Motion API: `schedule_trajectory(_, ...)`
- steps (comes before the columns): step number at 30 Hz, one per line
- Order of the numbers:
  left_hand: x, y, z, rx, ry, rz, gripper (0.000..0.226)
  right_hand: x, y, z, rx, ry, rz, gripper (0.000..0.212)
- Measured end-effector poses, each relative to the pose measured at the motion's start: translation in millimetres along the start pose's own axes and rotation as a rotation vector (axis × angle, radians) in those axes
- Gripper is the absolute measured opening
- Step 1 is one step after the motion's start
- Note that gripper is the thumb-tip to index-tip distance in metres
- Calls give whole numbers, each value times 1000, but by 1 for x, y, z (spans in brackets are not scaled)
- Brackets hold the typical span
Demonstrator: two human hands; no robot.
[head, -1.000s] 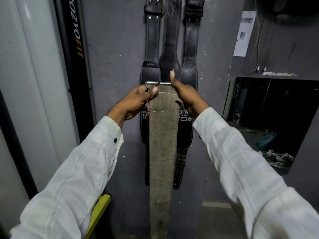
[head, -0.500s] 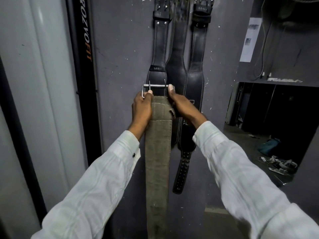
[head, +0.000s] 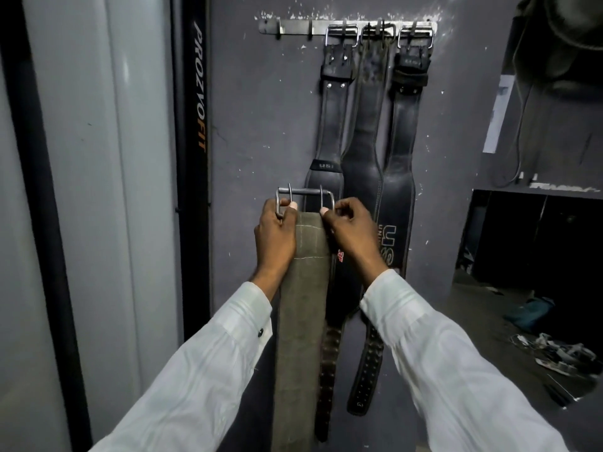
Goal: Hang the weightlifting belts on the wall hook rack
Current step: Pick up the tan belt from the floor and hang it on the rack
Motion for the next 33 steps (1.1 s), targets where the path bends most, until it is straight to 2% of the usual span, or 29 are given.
schedule_trajectory(6, -12, 58, 1, 48, 8, -47, 14, 25, 27, -33, -50, 87, 99, 15)
schedule_trajectory(8, -9, 83, 3, 45, -53, -41, 19, 32, 46, -47, -90, 55, 138, 20)
schedule_trajectory(12, 4, 142, 5, -41, -257, 32, 30, 41, 92, -77, -182, -5, 182, 47)
schedule_trajectory(16, 22, 200, 15, 17, -349, 80, 30, 46, 144, -105, -328, -26, 205, 47)
schedule_trajectory(22, 68, 301, 42, 118, -414, 153, 24, 51, 246, -142, -462, 59, 338, 48)
schedule_trajectory(26, 94, 368, 60, 89, -491, 122, 21, 49, 302, -174, -538, 44, 393, 45)
schedule_trajectory(33, 133, 453, 78, 170, -488, 80, 26, 38, 385, -202, -577, -19, 446, 44)
Point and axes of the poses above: each hand's wrist, its own y-axis towards the middle knuckle, its own x-axis out of the palm, z = x × y, the point moved 4 cm from there along y, towards the middle knuckle
